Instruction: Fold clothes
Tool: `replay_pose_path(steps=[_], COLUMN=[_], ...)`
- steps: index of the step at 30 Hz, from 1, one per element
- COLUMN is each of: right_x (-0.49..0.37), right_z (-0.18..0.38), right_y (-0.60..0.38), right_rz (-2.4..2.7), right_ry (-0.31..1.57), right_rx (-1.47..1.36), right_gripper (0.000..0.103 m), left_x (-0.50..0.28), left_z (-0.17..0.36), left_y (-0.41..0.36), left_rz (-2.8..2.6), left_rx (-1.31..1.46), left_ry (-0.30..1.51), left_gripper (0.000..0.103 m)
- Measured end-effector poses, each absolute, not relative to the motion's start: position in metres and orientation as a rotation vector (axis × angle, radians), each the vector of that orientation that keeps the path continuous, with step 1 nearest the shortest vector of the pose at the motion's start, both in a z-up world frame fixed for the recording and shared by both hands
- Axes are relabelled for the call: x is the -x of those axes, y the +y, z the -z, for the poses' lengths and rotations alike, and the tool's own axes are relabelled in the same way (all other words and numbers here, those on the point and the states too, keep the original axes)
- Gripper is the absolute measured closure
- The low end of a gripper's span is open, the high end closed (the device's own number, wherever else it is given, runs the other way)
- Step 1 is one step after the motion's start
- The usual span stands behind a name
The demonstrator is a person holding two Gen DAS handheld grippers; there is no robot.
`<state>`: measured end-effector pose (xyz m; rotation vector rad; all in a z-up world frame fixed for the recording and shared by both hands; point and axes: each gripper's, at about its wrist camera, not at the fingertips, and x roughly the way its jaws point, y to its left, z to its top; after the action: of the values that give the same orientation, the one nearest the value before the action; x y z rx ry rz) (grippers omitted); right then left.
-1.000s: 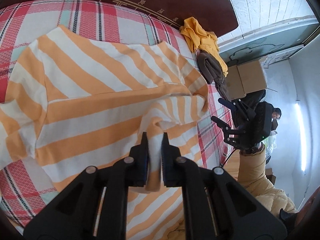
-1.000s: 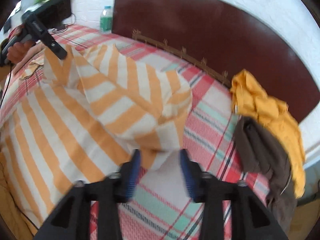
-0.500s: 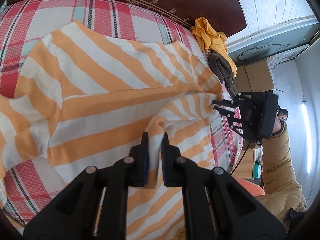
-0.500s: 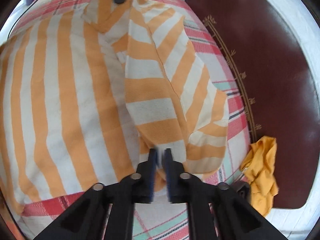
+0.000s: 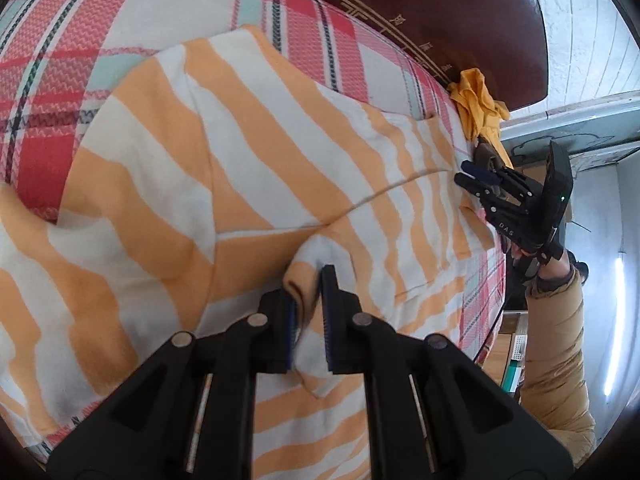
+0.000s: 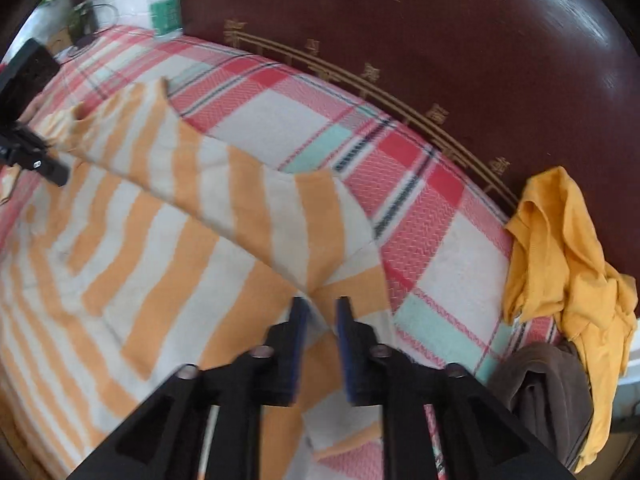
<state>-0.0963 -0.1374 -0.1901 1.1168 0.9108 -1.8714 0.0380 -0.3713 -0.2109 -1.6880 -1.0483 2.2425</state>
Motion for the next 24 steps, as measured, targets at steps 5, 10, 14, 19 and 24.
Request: replay_pose_path(steps=[5, 10, 14, 19, 24], right_x=[0.099, 0.055, 0.055, 0.033, 0.008], right_z=[0.152, 0.164, 0.204, 0.184, 0.196], right_y=[-0.093, -0.086, -0.084, -0.075, -0.086], right_rz=[2.019, 1.895, 1.905, 1.975, 1.936], right_ry=[0.550, 0.553, 0.533, 0.410, 0.413], right_rx=[-1.071, -1.067, -1.207, -1.125, -1.138], right_gripper=[0.078, 0.079, 0.079, 0.067, 0.054], left_x=[-0.048, -0.059, -0.080, -0.129, -0.180], left_z=[0.200, 0.189, 0.181, 0.163, 0.159], left_y=[-0.367, -0.363, -0.364, -0.365, -0.366], left_rz=[-2.328, -2.446, -2.504, -2.633, -2.763], left_rx=[1.639, 1.597, 1.547, 1.447, 1.389], left_ry=[-0.964, -0.892, -0.903, -0.884, -0.923], left_gripper=[0.092, 0.080, 0.068, 0.063, 0.049])
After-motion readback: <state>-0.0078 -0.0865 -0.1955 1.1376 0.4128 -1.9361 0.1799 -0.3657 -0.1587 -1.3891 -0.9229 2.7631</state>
